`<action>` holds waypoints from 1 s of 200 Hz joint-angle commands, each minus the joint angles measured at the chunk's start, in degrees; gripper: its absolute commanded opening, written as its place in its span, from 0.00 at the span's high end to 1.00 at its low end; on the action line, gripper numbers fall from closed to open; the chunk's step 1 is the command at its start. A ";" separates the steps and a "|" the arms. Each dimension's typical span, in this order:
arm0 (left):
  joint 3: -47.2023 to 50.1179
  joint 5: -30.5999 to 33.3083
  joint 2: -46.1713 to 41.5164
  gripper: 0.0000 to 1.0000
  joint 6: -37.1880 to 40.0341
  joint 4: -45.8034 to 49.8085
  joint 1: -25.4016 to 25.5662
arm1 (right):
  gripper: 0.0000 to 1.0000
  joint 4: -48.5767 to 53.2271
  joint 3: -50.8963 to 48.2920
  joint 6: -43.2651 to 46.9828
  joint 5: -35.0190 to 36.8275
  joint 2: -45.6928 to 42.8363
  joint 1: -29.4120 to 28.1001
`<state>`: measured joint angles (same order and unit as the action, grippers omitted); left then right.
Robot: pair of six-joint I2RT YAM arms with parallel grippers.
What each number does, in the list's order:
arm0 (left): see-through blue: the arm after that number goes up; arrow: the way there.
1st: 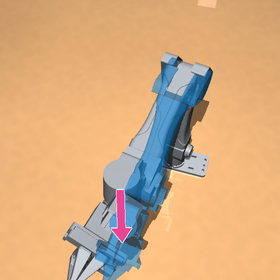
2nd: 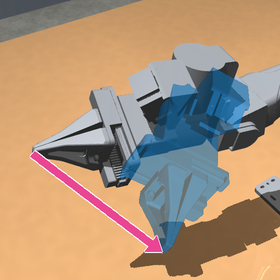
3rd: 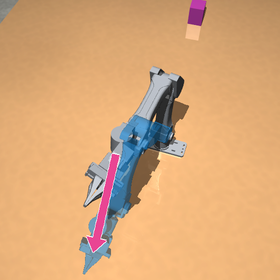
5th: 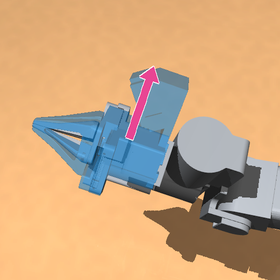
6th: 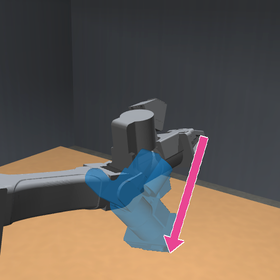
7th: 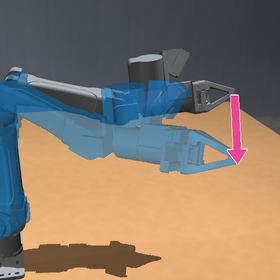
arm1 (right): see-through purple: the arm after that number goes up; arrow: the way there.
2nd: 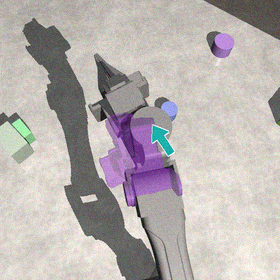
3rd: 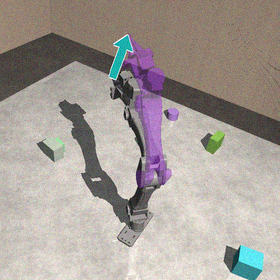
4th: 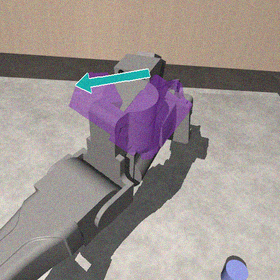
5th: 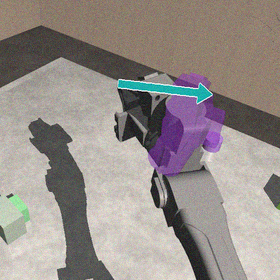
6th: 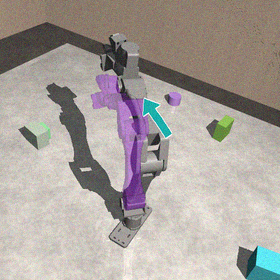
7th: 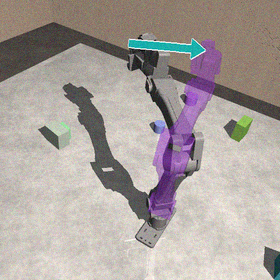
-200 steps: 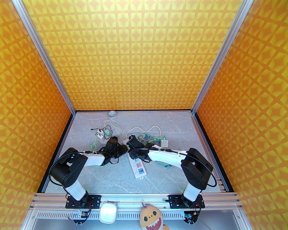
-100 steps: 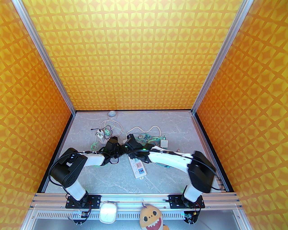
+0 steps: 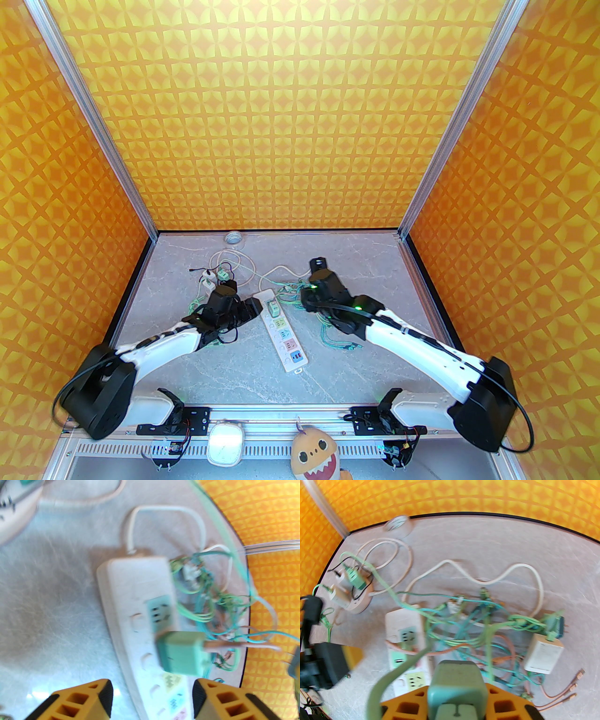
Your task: Pull the plug off the socket
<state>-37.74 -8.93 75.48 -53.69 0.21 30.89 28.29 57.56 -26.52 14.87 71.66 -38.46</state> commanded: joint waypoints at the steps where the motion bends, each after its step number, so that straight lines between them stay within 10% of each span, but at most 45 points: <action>1: -1.46 2.77 -3.61 0.38 2.18 6.09 0.08 | 0.76 -1.08 -2.24 -0.11 -1.21 -4.26 2.93; 88: -1.11 4.52 -9.41 0.35 2.89 9.53 0.09 | 0.75 -1.11 -11.90 -0.67 -3.09 -10.14 18.29; 200: -1.20 5.23 -9.19 0.34 5.48 11.77 0.06 | 0.70 -10.06 -20.20 -1.08 -7.77 4.15 25.08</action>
<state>-37.89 -5.30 67.00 -50.43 9.69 30.89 22.00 37.17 -27.42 9.47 73.19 -14.48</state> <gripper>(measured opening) 0.660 0.303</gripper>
